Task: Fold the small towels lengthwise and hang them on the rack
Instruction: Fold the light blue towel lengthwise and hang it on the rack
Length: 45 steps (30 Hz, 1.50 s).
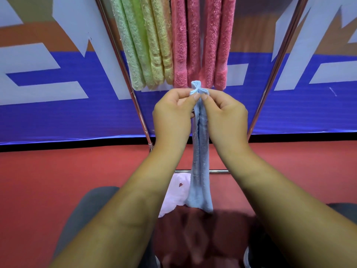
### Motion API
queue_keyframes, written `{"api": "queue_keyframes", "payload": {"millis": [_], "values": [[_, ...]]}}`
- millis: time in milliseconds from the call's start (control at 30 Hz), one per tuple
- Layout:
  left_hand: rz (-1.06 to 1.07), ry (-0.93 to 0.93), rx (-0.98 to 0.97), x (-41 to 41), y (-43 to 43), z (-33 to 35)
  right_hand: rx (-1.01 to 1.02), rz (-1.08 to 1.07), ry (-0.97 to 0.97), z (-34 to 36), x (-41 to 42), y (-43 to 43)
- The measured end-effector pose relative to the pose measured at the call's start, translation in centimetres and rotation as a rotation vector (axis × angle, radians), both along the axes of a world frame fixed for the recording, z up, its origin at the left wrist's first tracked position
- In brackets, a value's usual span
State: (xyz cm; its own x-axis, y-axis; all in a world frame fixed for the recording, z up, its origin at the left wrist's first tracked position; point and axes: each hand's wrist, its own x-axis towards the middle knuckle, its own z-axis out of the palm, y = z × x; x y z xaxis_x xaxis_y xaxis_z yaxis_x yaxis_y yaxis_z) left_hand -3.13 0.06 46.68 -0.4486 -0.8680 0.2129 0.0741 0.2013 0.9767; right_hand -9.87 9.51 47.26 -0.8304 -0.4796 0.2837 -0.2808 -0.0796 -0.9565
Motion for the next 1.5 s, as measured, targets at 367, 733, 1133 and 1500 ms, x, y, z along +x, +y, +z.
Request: {"api": "queue_keyframes", "payload": {"millis": [367,733,1133,1500], "values": [[-0.104,0.032,-0.009,0.4,-0.1,-0.3,0.065,0.206,0.018,-1.2,-0.2,0.0],[-0.11,0.076,0.038,0.8,-1.0,0.3,-0.018,0.279,-0.145,-0.6,-1.3,0.0],[-0.279,0.083,0.08,2.3,-3.4,1.2,-0.076,0.433,-0.31,-0.8,-4.2,-0.2],[-0.286,0.128,0.213,2.7,-4.4,0.4,-0.066,0.315,-0.186,-0.3,-4.0,-0.1]]}}
